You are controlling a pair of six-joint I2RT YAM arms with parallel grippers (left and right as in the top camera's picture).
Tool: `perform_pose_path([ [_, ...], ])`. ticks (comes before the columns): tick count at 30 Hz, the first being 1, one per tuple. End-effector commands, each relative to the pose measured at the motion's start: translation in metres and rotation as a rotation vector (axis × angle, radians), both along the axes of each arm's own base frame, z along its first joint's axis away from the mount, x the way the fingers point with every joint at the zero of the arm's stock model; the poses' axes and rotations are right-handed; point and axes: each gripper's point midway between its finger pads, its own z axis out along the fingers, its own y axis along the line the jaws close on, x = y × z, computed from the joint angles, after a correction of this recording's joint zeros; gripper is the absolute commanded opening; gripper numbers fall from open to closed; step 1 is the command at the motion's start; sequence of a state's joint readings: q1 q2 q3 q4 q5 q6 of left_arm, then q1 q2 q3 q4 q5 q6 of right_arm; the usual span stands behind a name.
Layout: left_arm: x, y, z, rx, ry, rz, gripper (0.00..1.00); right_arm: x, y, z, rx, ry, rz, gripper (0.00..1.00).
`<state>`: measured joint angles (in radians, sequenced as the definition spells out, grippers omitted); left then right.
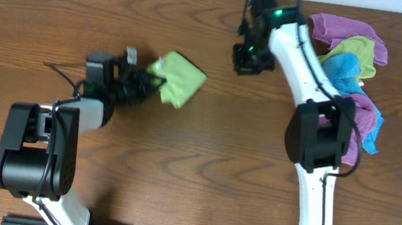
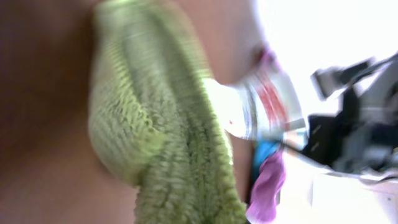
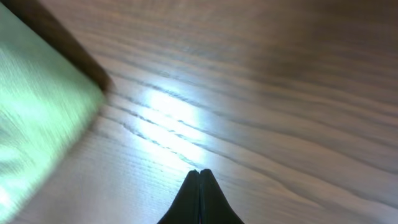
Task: Fold the cloth
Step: 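Carry the green square with the left gripper to the far-left table edge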
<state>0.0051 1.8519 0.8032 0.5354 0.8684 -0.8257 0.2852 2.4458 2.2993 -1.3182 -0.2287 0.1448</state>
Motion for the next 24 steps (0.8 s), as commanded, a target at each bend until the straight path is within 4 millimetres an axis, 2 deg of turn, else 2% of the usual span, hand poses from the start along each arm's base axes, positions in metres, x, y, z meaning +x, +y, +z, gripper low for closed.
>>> perform_pose_path([
  [1, 0.05, 0.025, 0.047, 0.006, -0.113, 0.117, 0.06, 0.008, -0.002, 0.022, 0.004, -0.049, 0.026, 0.01],
  [3, 0.078, 0.054, 0.072, 0.034, -0.175, 0.234, 0.06, 0.008, -0.003, 0.032, 0.002, -0.066, 0.051, 0.01],
  [5, 0.096, 0.081, 0.094, 0.058, -0.231, 0.319, 0.06, 0.009, -0.004, 0.038, -0.004, -0.076, 0.065, 0.01],
  [7, 0.106, 0.105, 0.11, 0.071, -0.27, 0.377, 0.06, 0.009, -0.004, 0.04, -0.008, -0.081, 0.071, 0.01],
  [9, 0.109, 0.122, 0.117, 0.074, -0.288, 0.408, 0.06, 0.01, -0.004, 0.04, -0.007, -0.083, 0.071, 0.01],
  [17, 0.103, 0.171, 0.109, 0.082, -0.248, 0.478, 0.06, 0.016, -0.003, 0.041, -0.001, -0.114, 0.083, 0.01],
  [22, 0.104, 0.186, 0.101, 0.148, -0.249, 0.506, 0.06, 0.021, -0.001, 0.042, 0.008, -0.134, 0.083, 0.01],
  [24, 0.111, 0.194, 0.098, 0.172, -0.251, 0.523, 0.05, 0.022, 0.0, 0.043, 0.012, -0.137, 0.084, 0.01],
])
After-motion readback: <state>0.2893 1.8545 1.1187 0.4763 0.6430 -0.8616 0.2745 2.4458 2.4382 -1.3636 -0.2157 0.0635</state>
